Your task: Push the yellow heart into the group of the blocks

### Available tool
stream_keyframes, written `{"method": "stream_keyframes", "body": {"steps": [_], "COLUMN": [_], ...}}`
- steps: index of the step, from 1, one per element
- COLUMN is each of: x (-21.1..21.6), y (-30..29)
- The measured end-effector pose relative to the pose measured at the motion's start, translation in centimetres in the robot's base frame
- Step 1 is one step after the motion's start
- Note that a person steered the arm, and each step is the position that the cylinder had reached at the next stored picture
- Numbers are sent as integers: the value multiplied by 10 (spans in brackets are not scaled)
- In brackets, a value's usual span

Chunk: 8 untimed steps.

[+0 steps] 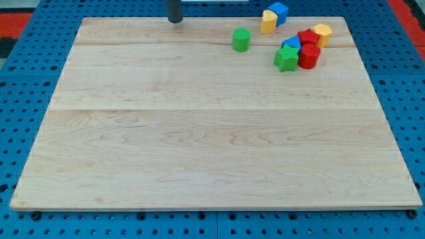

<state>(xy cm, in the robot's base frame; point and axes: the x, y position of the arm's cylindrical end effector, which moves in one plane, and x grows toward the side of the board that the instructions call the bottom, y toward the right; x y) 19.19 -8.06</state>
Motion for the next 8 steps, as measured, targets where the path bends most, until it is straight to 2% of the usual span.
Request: {"method": "stream_keyframes", "body": {"steps": [1,3,5,6,7,8], "x": [0,2,61,55,23,2], "y": [10,162,159,111,64,67]}}
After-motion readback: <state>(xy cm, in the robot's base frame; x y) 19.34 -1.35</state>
